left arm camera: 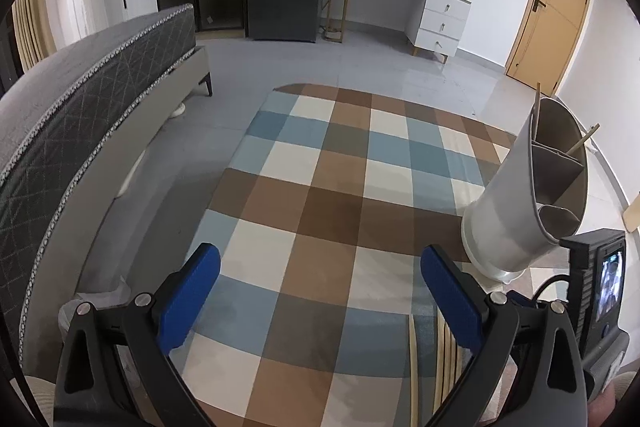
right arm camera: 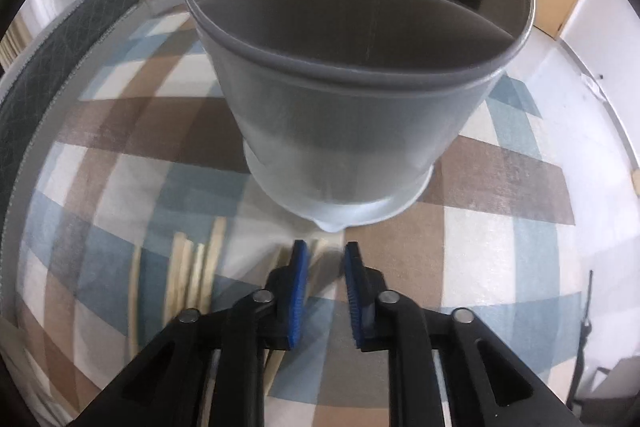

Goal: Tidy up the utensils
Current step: 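Close the right gripper on a chopstick and lift it, then grasp a chopstick with the left gripper while the right gripper holds its chopstick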

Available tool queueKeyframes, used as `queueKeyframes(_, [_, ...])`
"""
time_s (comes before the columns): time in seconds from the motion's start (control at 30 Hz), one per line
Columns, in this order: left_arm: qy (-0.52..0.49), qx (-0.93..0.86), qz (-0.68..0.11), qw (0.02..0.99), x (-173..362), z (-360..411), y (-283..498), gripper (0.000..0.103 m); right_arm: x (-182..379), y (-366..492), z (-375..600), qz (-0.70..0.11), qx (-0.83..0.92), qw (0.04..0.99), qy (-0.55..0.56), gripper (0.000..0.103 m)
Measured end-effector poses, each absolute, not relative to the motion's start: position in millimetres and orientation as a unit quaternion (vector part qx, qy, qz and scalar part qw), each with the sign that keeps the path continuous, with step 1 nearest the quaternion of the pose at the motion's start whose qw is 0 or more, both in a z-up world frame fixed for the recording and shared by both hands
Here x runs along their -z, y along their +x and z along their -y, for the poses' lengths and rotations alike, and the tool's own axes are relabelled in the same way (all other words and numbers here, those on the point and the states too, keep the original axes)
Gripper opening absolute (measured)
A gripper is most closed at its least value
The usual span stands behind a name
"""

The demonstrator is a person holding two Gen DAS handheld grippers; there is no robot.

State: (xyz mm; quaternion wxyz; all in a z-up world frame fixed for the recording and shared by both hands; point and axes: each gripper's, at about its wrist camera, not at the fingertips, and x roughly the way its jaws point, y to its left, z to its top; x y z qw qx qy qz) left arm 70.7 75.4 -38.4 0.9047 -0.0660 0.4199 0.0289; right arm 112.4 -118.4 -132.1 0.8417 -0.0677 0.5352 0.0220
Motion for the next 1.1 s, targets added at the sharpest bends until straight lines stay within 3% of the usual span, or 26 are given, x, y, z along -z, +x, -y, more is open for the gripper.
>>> queueKeyframes(0.3, [-0.062, -0.031, -0.413, 0.908, 36, -76, 71, 0.098, 135, 105, 109, -0.521, -0.024, 0.849, -0.083, 0.013])
queueKeyframes(0.43, [-0.061, -0.033, -0.416, 0.907, 37, -76, 72, 0.098, 133, 112, 100, -0.517, -0.027, 0.851, -0.083, 0.008])
queueKeyframes(0.73, [-0.046, -0.034, -0.424, 0.904, 42, -74, 73, 0.098, 129, 105, 108, -0.516, -0.053, 0.854, -0.028, 0.005])
queueKeyframes(1.1, [-0.075, 0.024, -0.541, 0.837, 95, -54, 83, 0.098, 75, 60, 157, -0.433, -0.095, 0.889, 0.117, 0.005])
